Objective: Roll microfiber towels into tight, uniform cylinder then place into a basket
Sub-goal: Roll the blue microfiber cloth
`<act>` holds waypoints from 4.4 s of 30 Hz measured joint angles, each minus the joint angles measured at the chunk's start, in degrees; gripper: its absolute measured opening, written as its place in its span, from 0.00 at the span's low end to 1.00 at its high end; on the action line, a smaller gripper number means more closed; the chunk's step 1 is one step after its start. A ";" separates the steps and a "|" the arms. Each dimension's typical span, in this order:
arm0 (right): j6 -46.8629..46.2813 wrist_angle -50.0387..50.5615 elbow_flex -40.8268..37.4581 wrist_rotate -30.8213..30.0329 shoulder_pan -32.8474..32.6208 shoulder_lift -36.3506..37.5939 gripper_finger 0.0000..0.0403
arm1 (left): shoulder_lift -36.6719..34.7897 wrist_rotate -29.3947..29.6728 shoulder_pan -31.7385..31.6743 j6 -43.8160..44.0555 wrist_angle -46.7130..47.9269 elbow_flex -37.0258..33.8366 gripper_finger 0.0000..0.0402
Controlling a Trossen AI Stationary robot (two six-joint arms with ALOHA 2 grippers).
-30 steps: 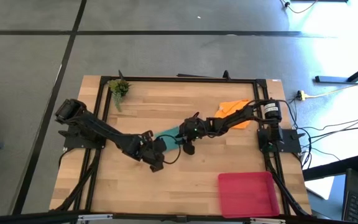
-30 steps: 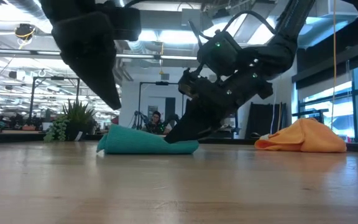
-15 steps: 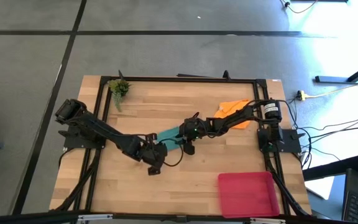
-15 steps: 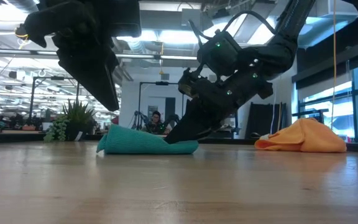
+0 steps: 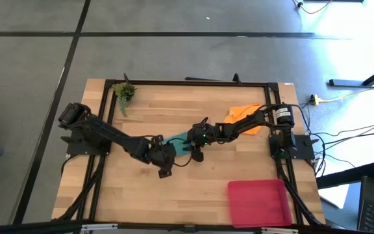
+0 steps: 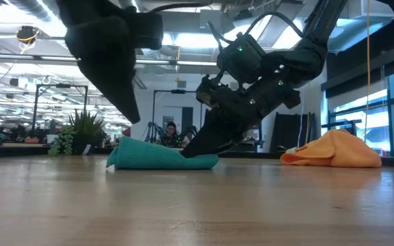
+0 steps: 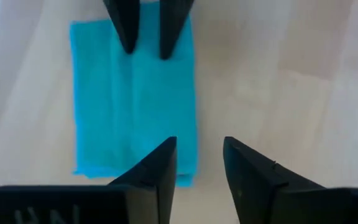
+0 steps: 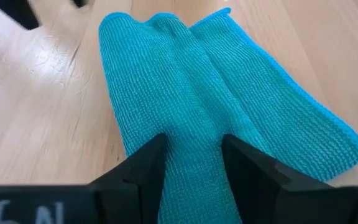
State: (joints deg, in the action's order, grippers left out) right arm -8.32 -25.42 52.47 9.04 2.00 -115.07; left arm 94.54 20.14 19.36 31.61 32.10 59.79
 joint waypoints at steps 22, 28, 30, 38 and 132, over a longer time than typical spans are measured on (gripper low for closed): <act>1.12 0.07 0.04 0.02 0.01 0.04 0.40 | 10.48 0.86 -1.45 -9.29 -1.42 0.00 0.31; 1.19 0.12 0.04 0.04 0.02 0.04 0.40 | 12.83 1.61 -0.84 -8.91 -1.10 0.30 0.31; 1.21 0.22 0.06 0.04 0.00 0.04 0.40 | 13.22 1.95 -0.52 -7.94 -1.02 0.33 0.30; 1.30 0.29 0.07 0.04 0.02 0.07 0.40 | 13.38 1.33 -0.49 -3.58 0.04 0.31 0.05; 4.41 2.59 0.02 0.03 0.02 0.07 0.40 | 6.77 -43.97 -28.04 -6.81 3.98 0.00 0.00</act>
State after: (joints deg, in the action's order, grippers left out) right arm -3.91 -22.83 52.49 9.07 2.02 -115.00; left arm 101.31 -23.83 -8.67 24.80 36.08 59.79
